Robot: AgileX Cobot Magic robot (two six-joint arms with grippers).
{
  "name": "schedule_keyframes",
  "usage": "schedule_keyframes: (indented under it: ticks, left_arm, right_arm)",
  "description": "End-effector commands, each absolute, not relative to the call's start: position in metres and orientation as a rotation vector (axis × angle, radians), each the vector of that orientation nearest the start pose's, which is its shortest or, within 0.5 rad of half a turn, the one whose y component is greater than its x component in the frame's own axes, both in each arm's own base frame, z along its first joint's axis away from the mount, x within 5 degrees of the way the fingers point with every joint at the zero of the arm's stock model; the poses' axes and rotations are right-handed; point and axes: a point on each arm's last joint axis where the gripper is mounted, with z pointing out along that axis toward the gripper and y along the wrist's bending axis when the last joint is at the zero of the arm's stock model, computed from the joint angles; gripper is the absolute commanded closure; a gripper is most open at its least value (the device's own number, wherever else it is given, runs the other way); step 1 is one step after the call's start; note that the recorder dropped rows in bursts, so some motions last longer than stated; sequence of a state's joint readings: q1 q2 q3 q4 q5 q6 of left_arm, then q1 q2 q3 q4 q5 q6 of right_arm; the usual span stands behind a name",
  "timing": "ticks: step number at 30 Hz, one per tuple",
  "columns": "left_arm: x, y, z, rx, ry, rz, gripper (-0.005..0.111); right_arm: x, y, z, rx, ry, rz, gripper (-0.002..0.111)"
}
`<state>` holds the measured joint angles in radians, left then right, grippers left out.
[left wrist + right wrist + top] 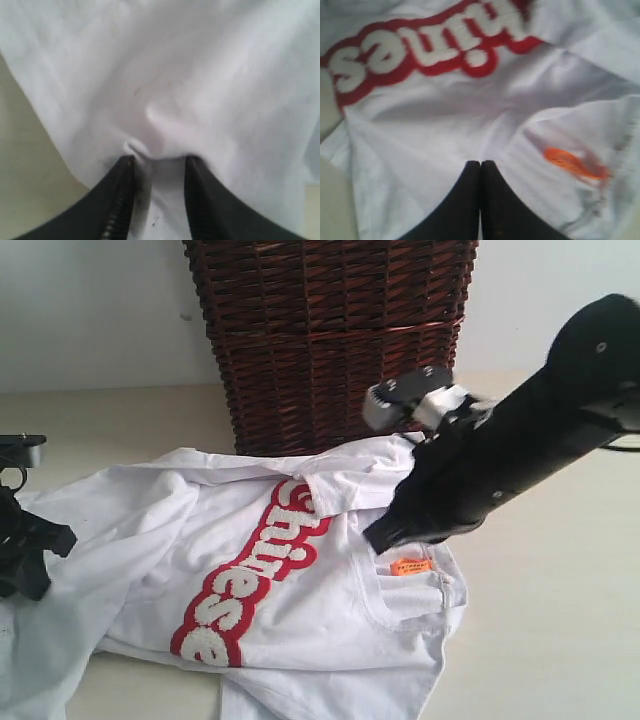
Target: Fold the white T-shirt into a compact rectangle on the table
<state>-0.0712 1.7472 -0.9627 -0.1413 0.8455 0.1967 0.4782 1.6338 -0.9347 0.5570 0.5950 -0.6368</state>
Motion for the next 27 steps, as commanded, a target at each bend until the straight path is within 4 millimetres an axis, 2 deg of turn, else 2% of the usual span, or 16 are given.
schedule_keyframes:
  ticks: [1, 3, 7, 9, 11, 16, 21, 24, 27]
  left_arm:
    - [0.296, -0.033, 0.174, 0.265, 3.026, -0.203, 0.072]
    - [0.295, -0.034, 0.183, 0.242, 2.987, -0.225, 0.072]
    - [0.286, -0.043, 0.209, 0.263, 2.904, -0.354, 0.072]
    - [0.277, -0.045, 0.212, 0.282, 2.903, -0.402, 0.072]
    - [0.266, -0.046, 0.204, 0.319, 2.943, -0.381, 0.072]
    - [0.244, -0.048, 0.172, 0.342, 3.084, -0.219, 0.072]
    - [0.233, -0.043, 0.161, 0.321, 3.15, -0.122, 0.072]
    - [0.235, -0.033, 0.157, 0.229, 3.146, 0.057, 0.072]
    - [0.238, -0.031, 0.159, 0.169, 3.108, 0.088, 0.069]
  right_arm:
    - [0.238, 0.2, 0.16, -1.167, 2.599, 0.476, 0.108]
    - [0.236, 0.207, 0.139, -1.193, 2.659, 0.427, 0.108]
    - [0.239, 0.206, 0.105, -1.167, 2.762, 0.305, 0.108]
    - [0.24, 0.202, 0.092, -1.188, 2.798, 0.241, 0.108]
    - [0.241, 0.198, 0.082, -1.193, 2.827, 0.167, 0.108]
    - [0.241, 0.193, 0.08, -1.164, 2.866, 0.091, 0.108]
    - [0.241, 0.193, 0.082, -1.169, 2.868, 0.089, 0.108]
    - [0.24, 0.192, 0.082, -1.182, 2.872, 0.079, 0.108]
    - [0.24, 0.192, 0.082, -1.183, 2.877, 0.079, 0.108]
